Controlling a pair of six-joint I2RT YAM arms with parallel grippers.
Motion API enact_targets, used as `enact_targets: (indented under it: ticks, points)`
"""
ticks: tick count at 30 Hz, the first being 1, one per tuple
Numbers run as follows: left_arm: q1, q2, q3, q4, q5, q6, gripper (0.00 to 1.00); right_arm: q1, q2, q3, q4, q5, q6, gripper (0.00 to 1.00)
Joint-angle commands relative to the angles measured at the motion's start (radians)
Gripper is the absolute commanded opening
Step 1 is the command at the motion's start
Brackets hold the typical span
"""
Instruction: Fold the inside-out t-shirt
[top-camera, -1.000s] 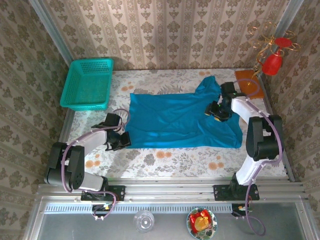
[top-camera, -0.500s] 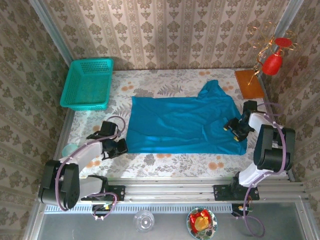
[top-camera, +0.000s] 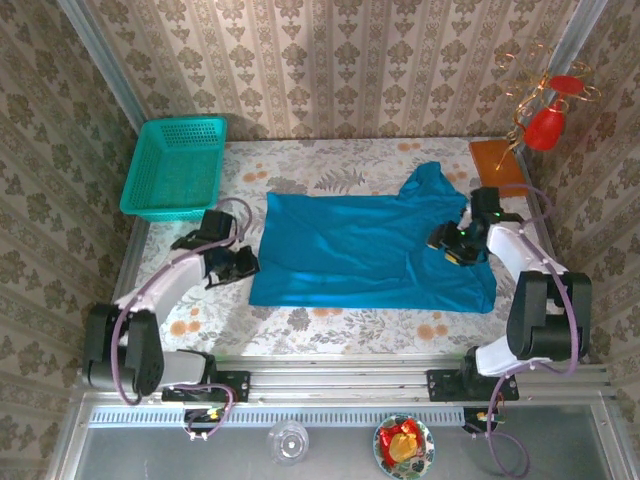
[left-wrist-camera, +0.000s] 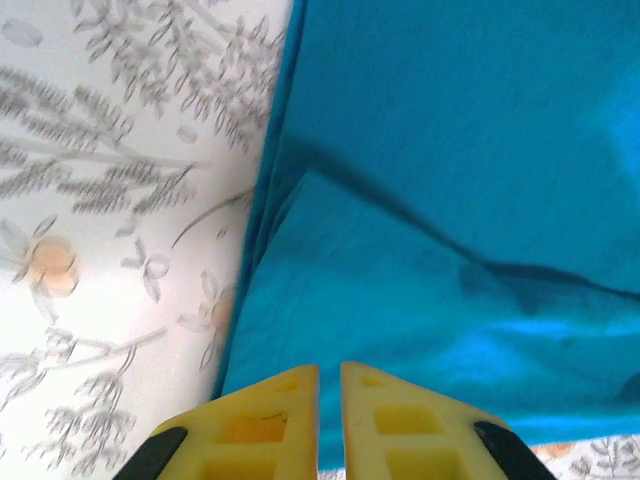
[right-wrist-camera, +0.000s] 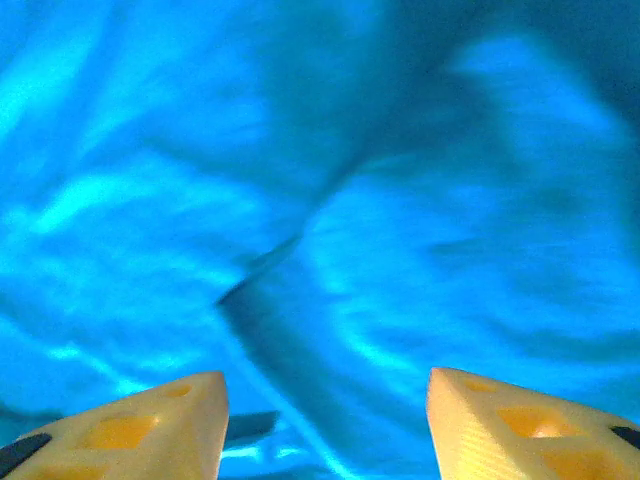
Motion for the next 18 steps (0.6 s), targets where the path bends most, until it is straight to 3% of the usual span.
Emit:
enact_targets:
  ticks: [1, 5, 9, 14, 18]
  points:
    - [-0.034, 0.083, 0.061, 0.014, 0.017, 0.046, 0.13, 0.112, 0.047, 0.061, -0.062, -0.022, -0.038, 0.53]
    - [-0.057, 0.207, 0.108, 0.055, 0.018, 0.056, 0.11, 0.226, 0.117, 0.136, -0.13, 0.166, -0.028, 0.47]
    - [-0.048, 0.306, 0.135, 0.075, -0.023, 0.074, 0.09, 0.26, 0.189, 0.176, -0.152, 0.277, -0.017, 0.42]
    - [-0.047, 0.37, 0.159, 0.064, -0.063, 0.089, 0.09, 0.262, 0.268, 0.214, -0.152, 0.322, -0.024, 0.35]
    - [-0.046, 0.408, 0.167, 0.061, -0.067, 0.091, 0.09, 0.263, 0.31, 0.232, -0.131, 0.307, -0.028, 0.23]
